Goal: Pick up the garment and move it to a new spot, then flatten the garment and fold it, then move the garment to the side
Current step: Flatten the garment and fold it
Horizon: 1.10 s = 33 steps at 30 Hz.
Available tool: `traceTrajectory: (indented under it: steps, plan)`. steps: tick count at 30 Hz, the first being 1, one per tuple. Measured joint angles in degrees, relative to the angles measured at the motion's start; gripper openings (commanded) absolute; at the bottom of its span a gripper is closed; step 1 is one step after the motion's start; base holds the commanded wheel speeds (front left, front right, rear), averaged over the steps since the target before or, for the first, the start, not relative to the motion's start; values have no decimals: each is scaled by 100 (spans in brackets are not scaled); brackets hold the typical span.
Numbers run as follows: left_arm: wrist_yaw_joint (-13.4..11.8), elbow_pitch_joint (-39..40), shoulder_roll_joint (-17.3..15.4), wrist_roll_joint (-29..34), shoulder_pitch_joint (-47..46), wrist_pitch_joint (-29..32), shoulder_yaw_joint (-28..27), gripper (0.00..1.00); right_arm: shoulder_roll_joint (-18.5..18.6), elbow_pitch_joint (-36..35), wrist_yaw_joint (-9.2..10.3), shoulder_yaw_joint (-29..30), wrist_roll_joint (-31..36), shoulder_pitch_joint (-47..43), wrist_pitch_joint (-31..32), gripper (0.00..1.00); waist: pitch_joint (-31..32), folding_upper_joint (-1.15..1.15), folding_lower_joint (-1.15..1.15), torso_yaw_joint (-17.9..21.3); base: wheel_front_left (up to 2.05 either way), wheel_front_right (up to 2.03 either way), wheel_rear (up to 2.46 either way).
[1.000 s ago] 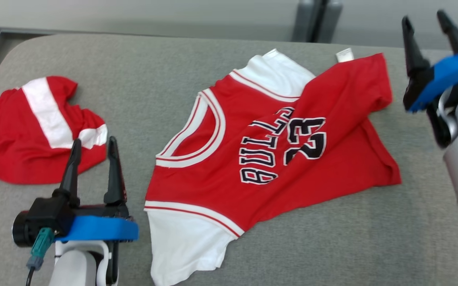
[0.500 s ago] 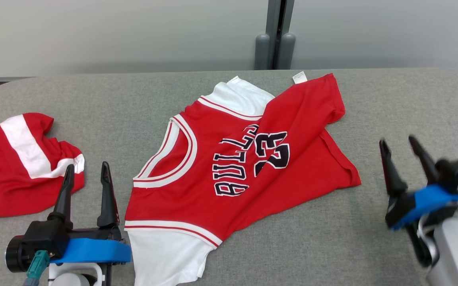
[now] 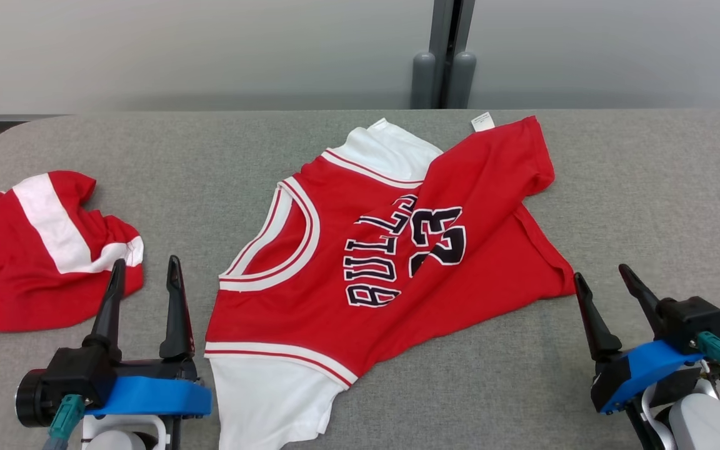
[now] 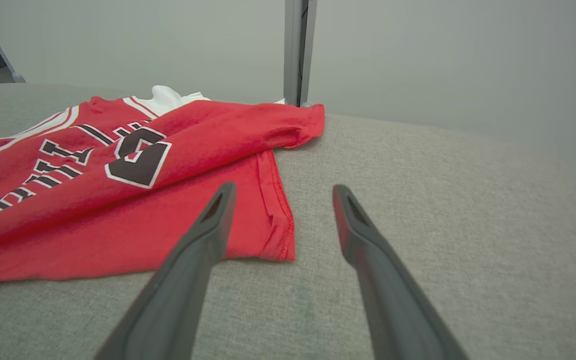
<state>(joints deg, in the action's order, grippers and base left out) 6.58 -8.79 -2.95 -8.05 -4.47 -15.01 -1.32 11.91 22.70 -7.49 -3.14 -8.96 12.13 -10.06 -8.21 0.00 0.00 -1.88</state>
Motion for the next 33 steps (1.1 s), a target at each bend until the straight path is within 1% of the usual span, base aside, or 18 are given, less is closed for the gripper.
traceTrajectory:
  steps: [5,10,16,17,18,19,20,21,23,29,33]
  plan:
    - [3,3,0,-1,-12,0,31,100,-21,80,0,15,86,97,152,100,-92,0,0,-122,0,0,0]
    - [9,-5,0,-9,-105,0,66,100,7,437,0,104,162,273,234,100,-268,0,0,-261,0,0,0]
    - [12,-7,1,-44,-229,0,103,100,12,924,0,181,307,487,183,100,-492,0,1,-406,0,0,0]
    - [12,-5,1,-46,-256,0,109,100,7,1000,0,185,348,520,166,97,-516,0,1,-427,0,0,0]
    - [13,-5,1,-49,-276,0,112,100,-4,1055,0,194,363,538,134,87,-533,0,1,-445,0,0,0]
    - [22,-8,1,-52,-281,0,115,100,-13,1122,0,203,385,547,103,60,-545,0,1,-457,0,0,0]
    - [22,-12,1,-53,-282,0,115,100,-13,1178,0,209,402,547,81,39,-552,0,1,-465,0,0,0]
    - [22,-20,1,-53,-285,0,115,100,-16,1227,0,216,426,546,34,15,-552,0,1,-467,0,0,0]
    - [22,-36,1,-54,-294,0,115,100,-41,1306,0,243,430,548,-31,0,-539,0,1,-459,0,0,0]
    - [19,-92,3,-60,-282,0,111,100,-147,1427,0,152,345,557,-229,0,-424,0,1,-335,0,0,0]
    - [18,-134,2,-60,-233,0,84,100,-302,1283,0,-140,10,543,-322,0,-275,0,1,-243,0,0,0]
